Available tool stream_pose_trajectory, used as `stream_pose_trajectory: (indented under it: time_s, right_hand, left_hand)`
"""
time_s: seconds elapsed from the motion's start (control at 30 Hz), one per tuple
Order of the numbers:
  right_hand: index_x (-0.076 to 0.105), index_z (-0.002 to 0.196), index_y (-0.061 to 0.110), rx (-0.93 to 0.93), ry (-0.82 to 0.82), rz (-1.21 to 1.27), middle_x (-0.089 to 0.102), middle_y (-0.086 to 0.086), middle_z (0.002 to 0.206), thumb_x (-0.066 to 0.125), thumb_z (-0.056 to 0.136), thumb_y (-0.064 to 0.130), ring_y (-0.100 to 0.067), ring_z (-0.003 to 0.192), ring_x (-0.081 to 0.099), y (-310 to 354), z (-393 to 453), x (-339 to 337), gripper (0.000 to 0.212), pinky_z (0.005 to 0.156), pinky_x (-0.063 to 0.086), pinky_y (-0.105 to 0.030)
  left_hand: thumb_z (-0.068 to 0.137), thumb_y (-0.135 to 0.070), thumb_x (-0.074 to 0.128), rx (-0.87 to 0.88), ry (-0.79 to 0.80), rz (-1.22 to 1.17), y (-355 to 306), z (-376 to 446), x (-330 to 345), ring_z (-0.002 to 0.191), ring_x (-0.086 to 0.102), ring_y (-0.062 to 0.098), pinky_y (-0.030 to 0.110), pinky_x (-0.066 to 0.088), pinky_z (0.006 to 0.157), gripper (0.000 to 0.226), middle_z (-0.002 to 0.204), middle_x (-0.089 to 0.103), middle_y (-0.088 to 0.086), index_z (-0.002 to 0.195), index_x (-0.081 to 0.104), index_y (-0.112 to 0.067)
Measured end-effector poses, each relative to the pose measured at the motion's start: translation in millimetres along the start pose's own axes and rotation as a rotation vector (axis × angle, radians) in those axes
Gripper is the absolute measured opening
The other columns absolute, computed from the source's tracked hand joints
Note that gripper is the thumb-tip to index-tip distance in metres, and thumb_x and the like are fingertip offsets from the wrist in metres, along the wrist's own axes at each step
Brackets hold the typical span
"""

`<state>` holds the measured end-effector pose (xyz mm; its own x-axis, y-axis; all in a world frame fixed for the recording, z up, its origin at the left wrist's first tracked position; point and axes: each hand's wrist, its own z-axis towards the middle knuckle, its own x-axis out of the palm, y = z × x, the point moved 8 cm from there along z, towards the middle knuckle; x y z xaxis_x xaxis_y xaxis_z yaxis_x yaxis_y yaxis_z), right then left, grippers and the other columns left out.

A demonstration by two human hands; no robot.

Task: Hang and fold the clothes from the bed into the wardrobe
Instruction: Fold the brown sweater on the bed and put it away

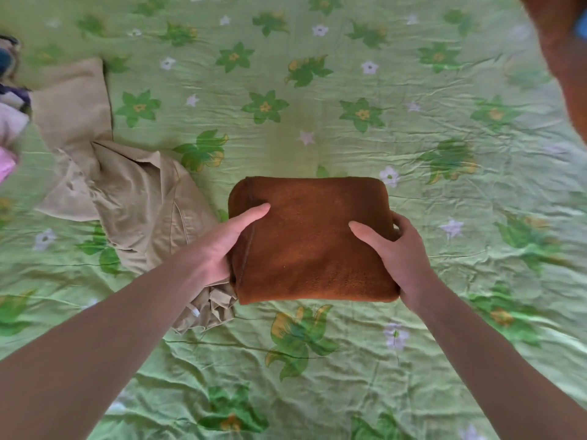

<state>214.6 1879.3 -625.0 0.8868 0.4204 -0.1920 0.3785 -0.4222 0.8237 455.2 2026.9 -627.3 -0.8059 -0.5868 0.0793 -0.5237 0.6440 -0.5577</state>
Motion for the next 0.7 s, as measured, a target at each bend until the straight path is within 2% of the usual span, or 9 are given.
stream_pose_trajectory:
  time_s: [0.1,0.17,0.3,0.4,0.5,0.53,0.6,0.63,0.7]
  right_hand:
    - [0.066,0.129,0.022,0.077,0.098,0.085,0.079,0.002,0.109,0.09,0.072,0.043,-0.018,0.094,0.078,43,-53,-24,0.065,0.086,0.062,-0.043]
    - [0.071,0.122,0.02,0.087,0.113,0.136,0.08,-0.001,0.105,0.088,0.076,0.037,-0.022,0.094,0.078,74,-94,-46,0.053,0.087,0.061,-0.044]
    - [0.067,0.126,0.029,0.024,0.044,0.183,0.079,0.005,0.111,0.088,0.077,0.039,-0.02,0.099,0.077,123,-176,-103,0.054,0.091,0.06,-0.044]
    - [0.06,0.13,0.044,0.006,-0.001,0.19,0.076,0.01,0.118,0.087,0.073,0.053,-0.017,0.104,0.076,145,-235,-145,0.064,0.094,0.059,-0.046]
    - [0.059,0.131,0.041,-0.002,-0.094,0.17,0.075,0.009,0.118,0.084,0.073,0.06,-0.015,0.101,0.076,165,-294,-193,0.066,0.092,0.061,-0.043]
    - [0.061,0.129,0.039,-0.008,-0.123,0.163,0.075,0.009,0.116,0.083,0.075,0.06,-0.014,0.099,0.075,171,-312,-209,0.062,0.088,0.061,-0.039]
    - [0.062,0.122,0.04,-0.013,-0.185,0.174,0.073,0.009,0.113,0.081,0.079,0.056,-0.014,0.098,0.073,179,-350,-242,0.05,0.079,0.059,-0.033]
    - [0.061,0.122,0.04,-0.016,-0.209,0.182,0.072,0.009,0.114,0.081,0.079,0.056,-0.014,0.1,0.072,180,-368,-260,0.049,0.078,0.058,-0.032]
    - [0.061,0.124,0.039,-0.014,-0.251,0.211,0.071,0.008,0.115,0.082,0.076,0.059,-0.016,0.102,0.071,177,-398,-294,0.056,0.082,0.059,-0.035]
  left_hand:
    - [0.083,-0.044,0.08,0.036,0.062,-0.021,-15,-62,14,0.105,0.077,0.025,0.046,0.056,0.095,0.05,0.115,0.08,0.007,0.125,0.072,-0.018]
    - [0.081,-0.039,0.081,0.074,0.106,-0.034,-28,-107,26,0.107,0.077,0.025,0.046,0.056,0.097,0.053,0.117,0.079,0.006,0.129,0.07,-0.019]
    - [0.079,-0.035,0.084,0.151,0.154,-0.028,-51,-195,67,0.099,0.079,0.024,0.042,0.061,0.082,0.058,0.113,0.08,0.003,0.132,0.065,-0.024]
    - [0.086,-0.03,0.081,0.222,0.171,-0.035,-70,-256,107,0.088,0.08,0.021,0.033,0.063,0.066,0.041,0.101,0.082,-0.001,0.124,0.065,-0.029]
    - [0.088,-0.027,0.081,0.255,0.203,-0.011,-75,-313,146,0.082,0.08,0.019,0.031,0.062,0.062,0.032,0.093,0.082,-0.003,0.116,0.066,-0.031]
    - [0.089,-0.027,0.081,0.258,0.226,-0.004,-74,-331,159,0.083,0.08,0.019,0.033,0.062,0.064,0.032,0.094,0.082,-0.003,0.116,0.066,-0.031]
    - [0.087,-0.03,0.08,0.262,0.305,0.011,-70,-362,185,0.094,0.079,0.022,0.038,0.061,0.078,0.041,0.105,0.081,-0.001,0.125,0.065,-0.029]
    - [0.085,-0.032,0.08,0.271,0.35,0.022,-66,-379,198,0.1,0.078,0.022,0.04,0.059,0.084,0.049,0.112,0.08,-0.001,0.131,0.064,-0.028]
    - [0.079,-0.034,0.081,0.306,0.42,0.04,-59,-409,224,0.105,0.077,0.02,0.038,0.058,0.086,0.059,0.117,0.079,-0.003,0.135,0.061,-0.03]
